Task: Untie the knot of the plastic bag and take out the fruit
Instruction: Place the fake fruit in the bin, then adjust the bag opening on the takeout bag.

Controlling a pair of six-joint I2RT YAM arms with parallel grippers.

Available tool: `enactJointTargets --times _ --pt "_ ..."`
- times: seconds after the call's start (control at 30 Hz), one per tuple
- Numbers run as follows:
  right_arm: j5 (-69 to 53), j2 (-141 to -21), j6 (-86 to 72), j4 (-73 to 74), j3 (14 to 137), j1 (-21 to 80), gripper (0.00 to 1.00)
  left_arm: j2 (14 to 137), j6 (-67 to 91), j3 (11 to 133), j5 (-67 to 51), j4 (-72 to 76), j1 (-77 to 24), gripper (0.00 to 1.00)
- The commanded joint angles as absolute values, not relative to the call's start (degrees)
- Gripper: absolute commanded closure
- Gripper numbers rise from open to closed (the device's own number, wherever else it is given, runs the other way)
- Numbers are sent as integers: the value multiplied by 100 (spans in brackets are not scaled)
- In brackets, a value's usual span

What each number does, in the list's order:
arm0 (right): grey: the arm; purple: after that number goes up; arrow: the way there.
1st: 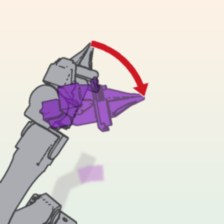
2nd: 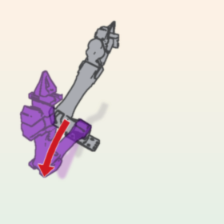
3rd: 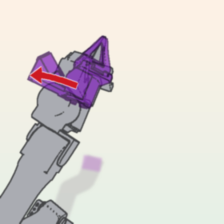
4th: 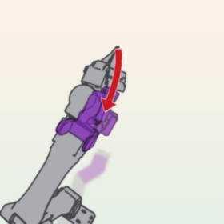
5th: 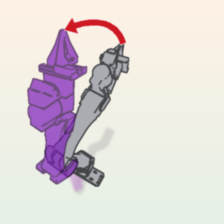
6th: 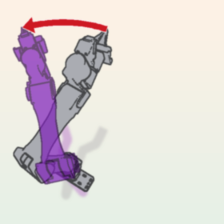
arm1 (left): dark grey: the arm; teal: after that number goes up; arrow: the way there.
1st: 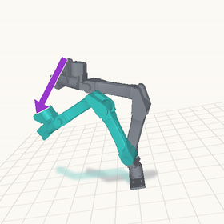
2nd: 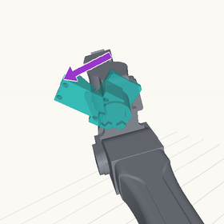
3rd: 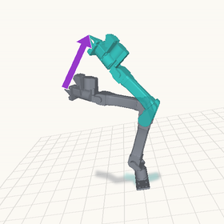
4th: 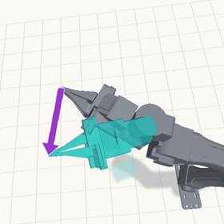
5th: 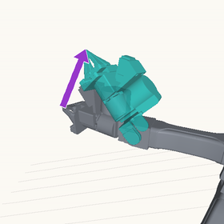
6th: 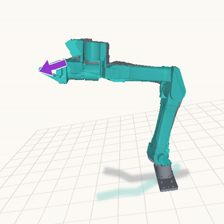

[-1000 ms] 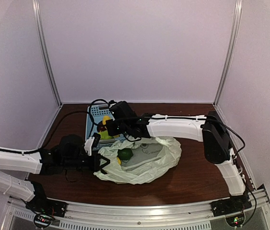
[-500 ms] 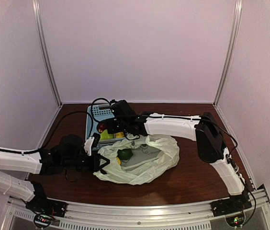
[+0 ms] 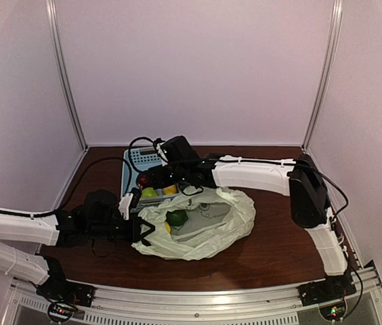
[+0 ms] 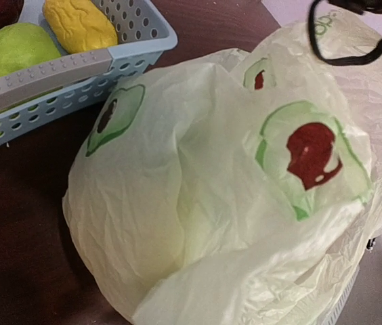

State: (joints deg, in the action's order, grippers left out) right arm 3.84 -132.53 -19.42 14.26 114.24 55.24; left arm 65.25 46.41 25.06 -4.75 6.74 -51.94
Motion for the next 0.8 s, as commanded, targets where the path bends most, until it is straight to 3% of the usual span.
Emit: enactJointTargets --times 0.0,0.4,0.77 --pt "-263 -11669 -1473 769 10559 5504 25 6483 4505 2486 -634 713 -4959 100" --pt "-1255 -8949 -967 719 7830 5859 29 6368 4130 2523 -1166 725 -4699 100" --pt "-436 -9022 -1225 1176 7147 7088 37 6372 4268 2496 -1283 811 -4657 100"
